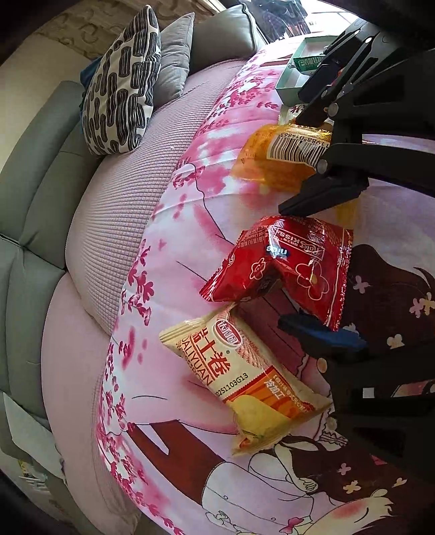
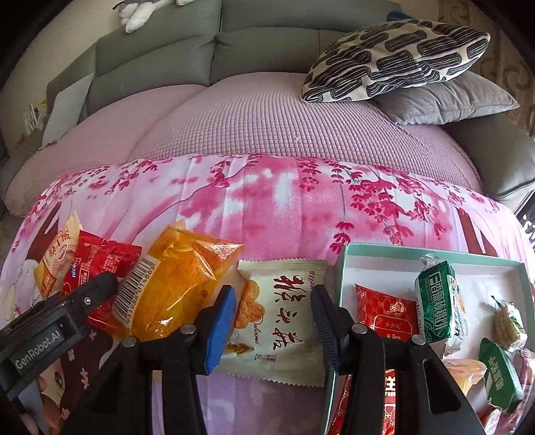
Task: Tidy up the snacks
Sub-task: 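Grasp the red pack with the left tool while the right tool grasps the white pack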
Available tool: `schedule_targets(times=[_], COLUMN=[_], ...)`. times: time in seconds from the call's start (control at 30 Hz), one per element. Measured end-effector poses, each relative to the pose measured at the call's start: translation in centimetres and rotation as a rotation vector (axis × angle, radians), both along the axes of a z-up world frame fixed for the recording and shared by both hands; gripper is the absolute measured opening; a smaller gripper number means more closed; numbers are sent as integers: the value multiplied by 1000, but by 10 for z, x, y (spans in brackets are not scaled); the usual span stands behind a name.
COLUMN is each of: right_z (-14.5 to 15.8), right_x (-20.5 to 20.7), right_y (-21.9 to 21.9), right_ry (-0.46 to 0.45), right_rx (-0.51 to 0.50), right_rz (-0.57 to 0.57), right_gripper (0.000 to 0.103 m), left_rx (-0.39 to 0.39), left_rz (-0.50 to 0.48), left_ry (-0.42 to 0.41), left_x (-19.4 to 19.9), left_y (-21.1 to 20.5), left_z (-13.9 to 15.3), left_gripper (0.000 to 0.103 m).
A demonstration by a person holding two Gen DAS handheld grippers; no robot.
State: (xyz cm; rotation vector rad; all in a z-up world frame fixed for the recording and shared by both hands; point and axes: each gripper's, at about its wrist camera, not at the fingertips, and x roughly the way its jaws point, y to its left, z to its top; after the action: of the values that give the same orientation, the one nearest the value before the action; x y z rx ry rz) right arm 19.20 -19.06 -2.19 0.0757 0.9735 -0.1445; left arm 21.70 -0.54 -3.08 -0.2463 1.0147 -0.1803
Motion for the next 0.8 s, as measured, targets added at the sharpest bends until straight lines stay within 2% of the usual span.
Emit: schedule_targets(times=[0.1,0.23,0.33,0.57,0.8], right_z=[-1,-1,-1,-7,-15], right_x=[3,1,0,1,7], right_y=[5,10,15,4,11], right_ry=[13,4,2,3,28], right_rx=[-2,45,35,55,1], right_rz=[11,58,71,27,30], right_gripper=[57,57,57,57,58], left_rx=[-1,-5,-3,6,17], left_rz=[-1,-1,-1,-5,-15], left_ry=[1,4,3,5,7], left_x=[0,0,0,0,0], left_y=[0,1,0,-1,-3], left_z=[0,0,0,-1,-2], left_gripper=[62,62,62,62,62])
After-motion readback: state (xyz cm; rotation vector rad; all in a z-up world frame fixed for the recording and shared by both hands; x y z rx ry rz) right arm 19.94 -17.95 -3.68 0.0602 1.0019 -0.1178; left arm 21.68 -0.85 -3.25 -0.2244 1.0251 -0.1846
